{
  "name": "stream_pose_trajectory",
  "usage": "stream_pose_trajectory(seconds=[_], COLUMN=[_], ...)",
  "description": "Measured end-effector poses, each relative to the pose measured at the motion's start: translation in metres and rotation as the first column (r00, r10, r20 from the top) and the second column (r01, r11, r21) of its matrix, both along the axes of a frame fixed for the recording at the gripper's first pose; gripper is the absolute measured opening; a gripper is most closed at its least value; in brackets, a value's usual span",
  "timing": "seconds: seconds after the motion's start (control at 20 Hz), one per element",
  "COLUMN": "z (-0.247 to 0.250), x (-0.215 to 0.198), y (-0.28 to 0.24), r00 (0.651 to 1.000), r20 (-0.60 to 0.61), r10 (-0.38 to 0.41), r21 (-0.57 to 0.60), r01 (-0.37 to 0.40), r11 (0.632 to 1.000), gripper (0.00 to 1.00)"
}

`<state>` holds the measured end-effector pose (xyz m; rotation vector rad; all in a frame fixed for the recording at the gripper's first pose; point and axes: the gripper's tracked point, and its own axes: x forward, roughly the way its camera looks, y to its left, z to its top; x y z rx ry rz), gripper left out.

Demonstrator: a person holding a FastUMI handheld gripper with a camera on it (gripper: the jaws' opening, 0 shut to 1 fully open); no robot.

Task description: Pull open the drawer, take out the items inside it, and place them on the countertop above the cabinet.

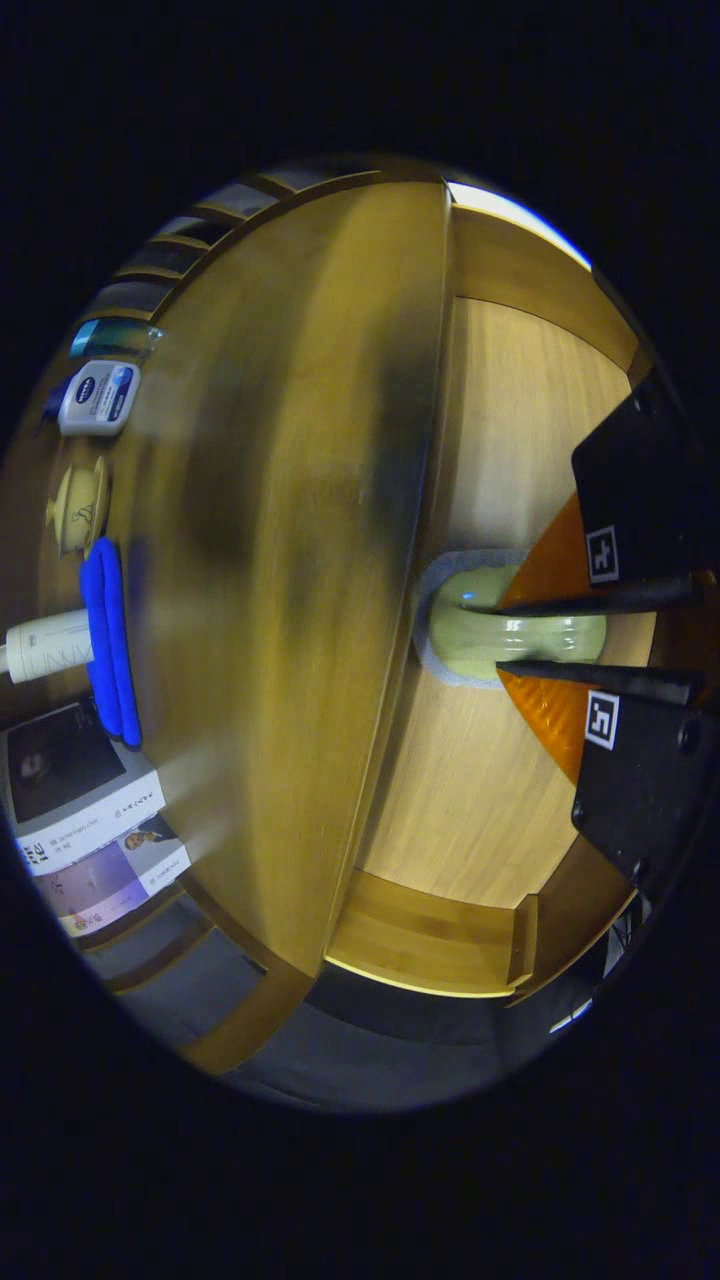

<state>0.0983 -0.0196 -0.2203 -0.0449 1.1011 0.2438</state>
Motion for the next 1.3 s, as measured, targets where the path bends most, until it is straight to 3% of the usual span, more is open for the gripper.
stream_pose_trajectory(seconds=[0.2,0.5,0.7,1.0,1.3], z=[0.020,0.078,0.133,0.184,0.189], x=[-0.009,-0.068,-0.078,-0.029,0.040], y=[0.016,0.030,0.033,0.016,-0.009], r00=[0.995,0.970,0.945,0.926,0.926], r20=[0.094,0.184,0.285,0.372,0.373], r10=[0.035,0.158,0.161,0.071,-0.059], r21=[0.108,0.148,0.181,0.190,0.187], r01=[-0.045,-0.186,-0.218,-0.151,-0.013], r11=[0.993,0.971,0.959,0.970,0.982], gripper=[0.10,0.10,0.10,0.10,0.10])
